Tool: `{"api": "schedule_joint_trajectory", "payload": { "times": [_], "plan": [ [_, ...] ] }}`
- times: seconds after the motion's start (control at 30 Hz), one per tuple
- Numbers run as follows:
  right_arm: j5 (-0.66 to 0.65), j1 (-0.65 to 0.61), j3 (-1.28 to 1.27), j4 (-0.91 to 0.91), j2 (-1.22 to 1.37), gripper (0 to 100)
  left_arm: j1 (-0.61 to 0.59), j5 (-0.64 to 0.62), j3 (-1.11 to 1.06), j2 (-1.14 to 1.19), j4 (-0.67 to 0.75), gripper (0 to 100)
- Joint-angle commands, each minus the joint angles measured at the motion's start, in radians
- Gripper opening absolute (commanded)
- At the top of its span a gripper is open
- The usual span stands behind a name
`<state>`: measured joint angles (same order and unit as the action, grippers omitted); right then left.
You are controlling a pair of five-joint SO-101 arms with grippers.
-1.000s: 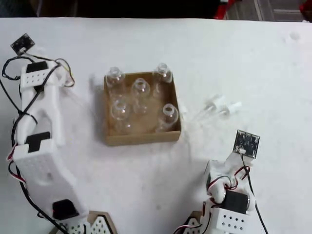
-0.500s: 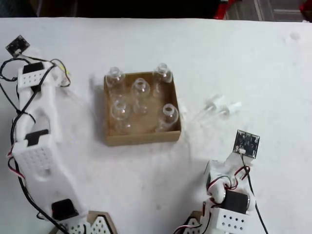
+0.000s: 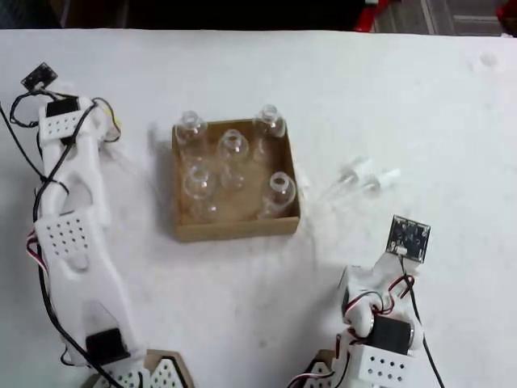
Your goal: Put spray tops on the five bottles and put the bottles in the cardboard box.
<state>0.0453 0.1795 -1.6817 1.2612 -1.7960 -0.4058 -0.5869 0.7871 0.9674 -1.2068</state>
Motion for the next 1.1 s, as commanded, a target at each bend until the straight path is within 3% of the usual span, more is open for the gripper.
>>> {"api": "schedule_joint_trajectory", "payload": {
  "times": [0.0, 0.1, 0.27, 0.53, 1.07],
  "plan": [
    [0.006, 0.012, -0.009, 0.008, -0.004, 12.8, 0.015, -0.046, 0.14, -0.004, -0.114, 19],
    [0.006, 0.012, -0.009, 0.008, -0.004, 12.8, 0.015, -0.121, 0.183, 0.01, -0.153, 17],
    [0.006, 0.012, -0.009, 0.008, -0.004, 12.8, 0.015, -0.126, 0.242, 0.061, -0.155, 9],
    [0.006, 0.012, -0.009, 0.008, -0.004, 12.8, 0.016, -0.126, 0.334, 0.113, -0.213, 18],
    [0.006, 0.012, -0.009, 0.008, -0.004, 12.8, 0.016, -0.126, 0.348, 0.127, -0.227, 14]
  ]
}}
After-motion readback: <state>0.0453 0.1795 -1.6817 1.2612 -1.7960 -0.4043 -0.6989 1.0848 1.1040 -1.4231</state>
